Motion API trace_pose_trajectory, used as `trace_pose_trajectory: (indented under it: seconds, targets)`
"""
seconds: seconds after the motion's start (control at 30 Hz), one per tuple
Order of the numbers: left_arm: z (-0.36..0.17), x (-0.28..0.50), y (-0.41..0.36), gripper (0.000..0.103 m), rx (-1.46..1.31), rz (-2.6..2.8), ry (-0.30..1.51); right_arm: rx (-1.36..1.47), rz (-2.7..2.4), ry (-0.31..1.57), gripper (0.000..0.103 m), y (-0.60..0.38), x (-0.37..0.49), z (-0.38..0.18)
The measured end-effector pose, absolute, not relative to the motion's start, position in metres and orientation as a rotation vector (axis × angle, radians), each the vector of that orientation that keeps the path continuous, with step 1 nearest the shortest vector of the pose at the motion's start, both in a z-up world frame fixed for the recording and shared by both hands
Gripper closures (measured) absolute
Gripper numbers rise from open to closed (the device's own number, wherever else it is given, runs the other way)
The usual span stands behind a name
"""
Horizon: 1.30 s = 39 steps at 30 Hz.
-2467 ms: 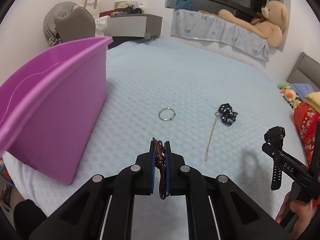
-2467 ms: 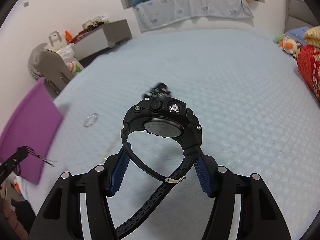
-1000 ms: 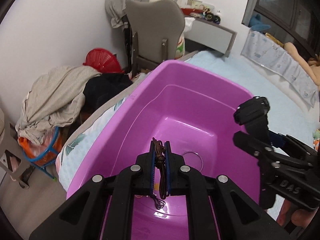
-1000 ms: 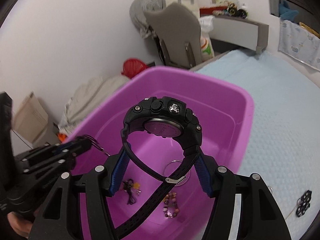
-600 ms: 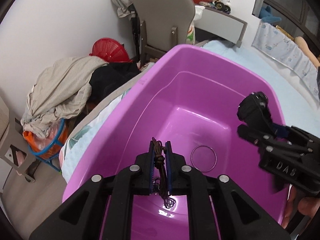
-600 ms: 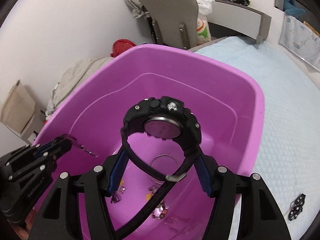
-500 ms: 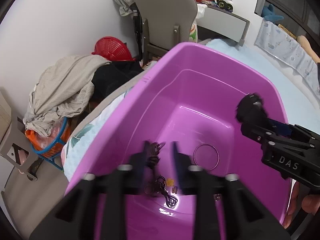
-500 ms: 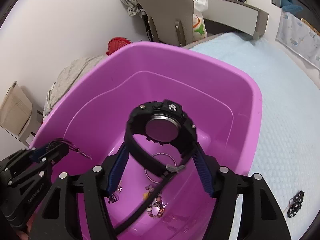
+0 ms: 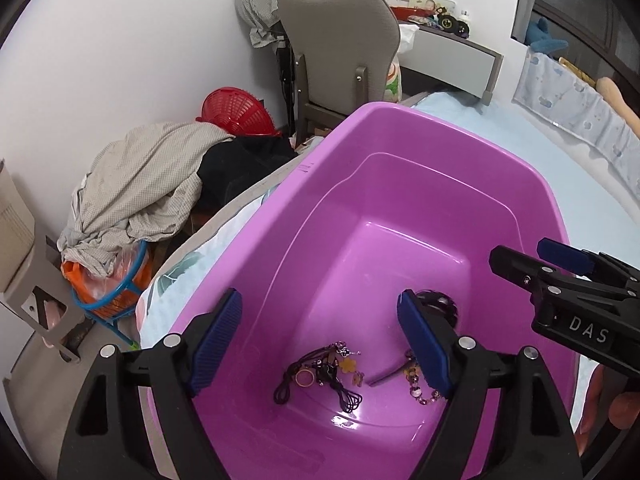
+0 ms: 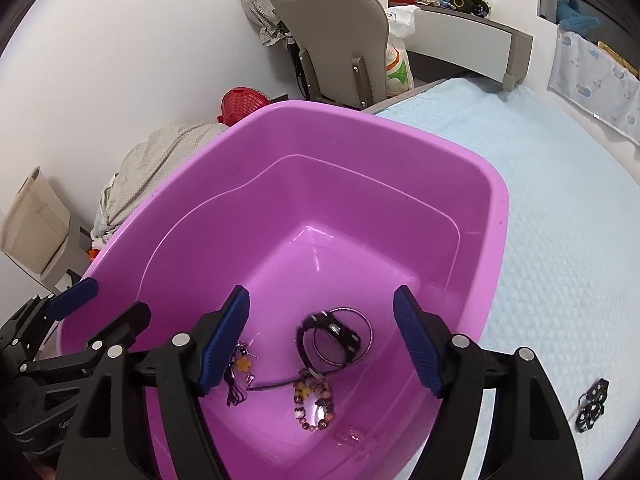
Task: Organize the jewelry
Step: 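Hold both open tools above the items in the pink tub, then lift both open tools out of the tub toward the lanyard and bangle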
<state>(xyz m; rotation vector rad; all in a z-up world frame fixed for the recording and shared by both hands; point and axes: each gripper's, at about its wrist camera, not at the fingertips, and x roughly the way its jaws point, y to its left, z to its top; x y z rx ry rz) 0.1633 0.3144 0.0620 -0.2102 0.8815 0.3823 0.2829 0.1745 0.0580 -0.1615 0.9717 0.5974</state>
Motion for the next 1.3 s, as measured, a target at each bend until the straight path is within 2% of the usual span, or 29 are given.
trace_pose_trajectory:
  seconds: [0.73, 1.3]
  targets:
    - [0.086, 0.132, 0.302, 0.024, -0.224, 0.377, 0.835, -0.158, 0.611, 0.908, 0.032, 0.160, 0.242, 0.079]
    - [0.112, 0.085, 0.267, 0.017, -0.180, 0.346, 0.771, -0.082, 0.614, 0.835, 0.032, 0.101, 0.178, 0.102]
